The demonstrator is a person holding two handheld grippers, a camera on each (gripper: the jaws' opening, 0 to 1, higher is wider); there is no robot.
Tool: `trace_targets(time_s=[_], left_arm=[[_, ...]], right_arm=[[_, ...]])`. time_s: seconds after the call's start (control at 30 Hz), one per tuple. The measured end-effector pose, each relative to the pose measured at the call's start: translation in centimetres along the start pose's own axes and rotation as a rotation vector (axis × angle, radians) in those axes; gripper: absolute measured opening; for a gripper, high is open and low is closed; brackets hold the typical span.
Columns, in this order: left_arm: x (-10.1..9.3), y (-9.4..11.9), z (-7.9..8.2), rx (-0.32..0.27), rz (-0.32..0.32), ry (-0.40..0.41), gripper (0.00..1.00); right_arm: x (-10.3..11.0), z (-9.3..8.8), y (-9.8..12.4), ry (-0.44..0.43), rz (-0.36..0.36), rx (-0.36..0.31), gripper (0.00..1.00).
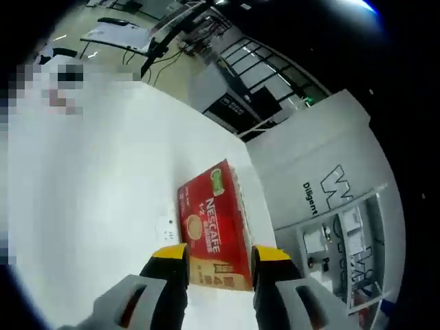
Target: Tear open the coffee pouch, take out the coffee, and pour the coffee from the pouch into the cup
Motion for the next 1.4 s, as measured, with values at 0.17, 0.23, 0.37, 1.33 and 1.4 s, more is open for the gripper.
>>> trace_targets(time_s=[0.17,0.23,0.37,1.33,1.4], left_arm=[[0.5,0.2,0.0,-0.008,0.018,0.001,0.54],[0.6,0.0,-0.3,0.0,0.019,0.003,0.54],[0.2,-0.4,-0.7,0.016,0.014,-0.005,0.54],[2.1,-1.3,-3.5,0.081,0.025,0.029,0.53],[2.3,-1.3,-3.6,0.083,0.027,0.031,0.53]], right_arm=[[-0.3,-0.4,-1.6,0.026,0.008,0.025,0.37],[-0.5,-0.6,-2.3,0.036,0.016,0.033,0.37],[-0.7,-1.1,-3.5,0.071,0.029,0.052,0.32],[-1.6,-2.7,-8.8,0.121,0.105,0.107,0.31],[-1.6,-2.6,-8.6,0.114,0.093,0.103,0.26]])
Point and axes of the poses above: the point that each gripper's makers call its tool centre point, and the gripper's own axes: y roughly backward along the fingers, x roughly to its left, z roughly out of its top, the point moved 8 cm from there along y, roughly backward along the fingers, and after that the axes turned 10 degrees about y, right-handed, at the moved point
